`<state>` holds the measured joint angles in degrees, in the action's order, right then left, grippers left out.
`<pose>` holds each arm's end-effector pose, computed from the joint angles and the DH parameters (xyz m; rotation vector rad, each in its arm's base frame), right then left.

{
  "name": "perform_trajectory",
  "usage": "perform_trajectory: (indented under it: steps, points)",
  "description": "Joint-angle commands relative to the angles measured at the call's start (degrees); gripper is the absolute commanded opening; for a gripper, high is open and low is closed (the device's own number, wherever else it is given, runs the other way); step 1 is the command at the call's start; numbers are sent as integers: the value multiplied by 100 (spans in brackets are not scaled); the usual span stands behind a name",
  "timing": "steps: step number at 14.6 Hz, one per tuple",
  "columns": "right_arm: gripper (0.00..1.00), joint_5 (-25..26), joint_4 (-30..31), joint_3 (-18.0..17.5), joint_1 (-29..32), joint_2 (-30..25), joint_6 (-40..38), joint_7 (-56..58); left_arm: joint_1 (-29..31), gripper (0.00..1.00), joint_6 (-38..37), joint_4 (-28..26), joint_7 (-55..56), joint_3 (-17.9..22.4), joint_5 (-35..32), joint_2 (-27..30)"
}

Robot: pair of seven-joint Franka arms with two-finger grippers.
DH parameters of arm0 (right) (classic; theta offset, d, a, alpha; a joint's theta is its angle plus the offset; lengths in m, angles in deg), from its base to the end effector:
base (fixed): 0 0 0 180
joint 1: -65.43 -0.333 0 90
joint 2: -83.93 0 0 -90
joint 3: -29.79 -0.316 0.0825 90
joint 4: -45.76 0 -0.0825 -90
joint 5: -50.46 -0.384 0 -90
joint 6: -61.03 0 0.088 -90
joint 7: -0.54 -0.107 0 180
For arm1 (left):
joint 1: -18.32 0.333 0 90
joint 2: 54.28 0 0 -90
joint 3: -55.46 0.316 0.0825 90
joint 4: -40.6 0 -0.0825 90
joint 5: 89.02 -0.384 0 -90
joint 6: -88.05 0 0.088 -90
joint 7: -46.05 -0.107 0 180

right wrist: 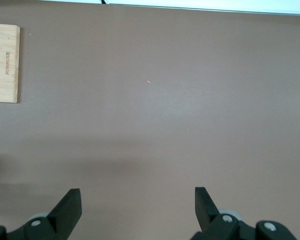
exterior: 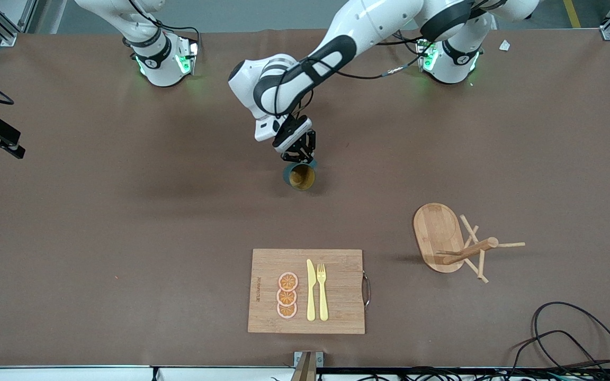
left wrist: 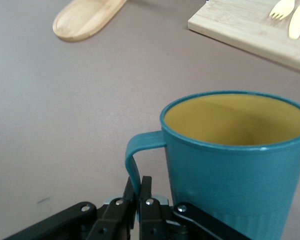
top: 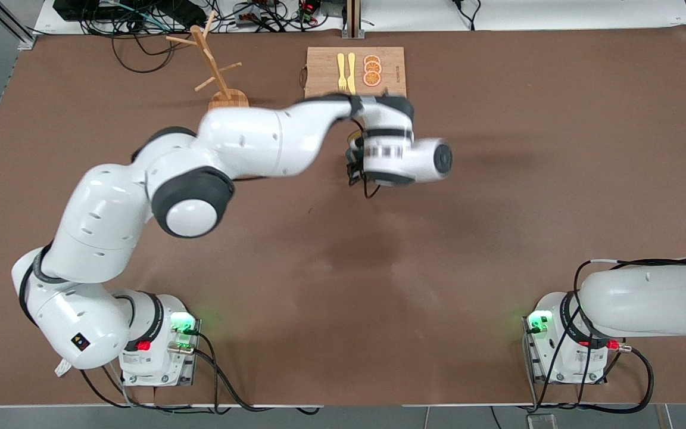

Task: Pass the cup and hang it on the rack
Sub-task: 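Lift the mug with the left gripper and carry it to the rack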

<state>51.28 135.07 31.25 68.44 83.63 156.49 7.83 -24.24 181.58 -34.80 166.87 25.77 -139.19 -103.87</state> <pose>0.5610 -0.0453 0.6421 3.1103 0.0774 0.1721 0.3617 -0.6042 0.2398 -2.5530 -0.8822 -0.6619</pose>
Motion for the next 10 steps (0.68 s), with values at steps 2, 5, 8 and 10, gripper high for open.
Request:
perform_trajectory:
  steps: [2,5,8,10]
  points:
    - [100,-64,77,-14,24,-102,-10,9,1334,0,367,-106,-480,-878,893,695]
    - [100,-73,77,-14,24,-102,-19,9,2730,0,412,-115,-726,-2150,1070,775]
    - [100,-73,77,-14,15,-102,-19,9,3997,0,534,-150,-832,-3276,1306,714]
    - [100,-64,77,-14,15,-102,-28,9,4517,0,605,-159,-981,-3613,1850,714]
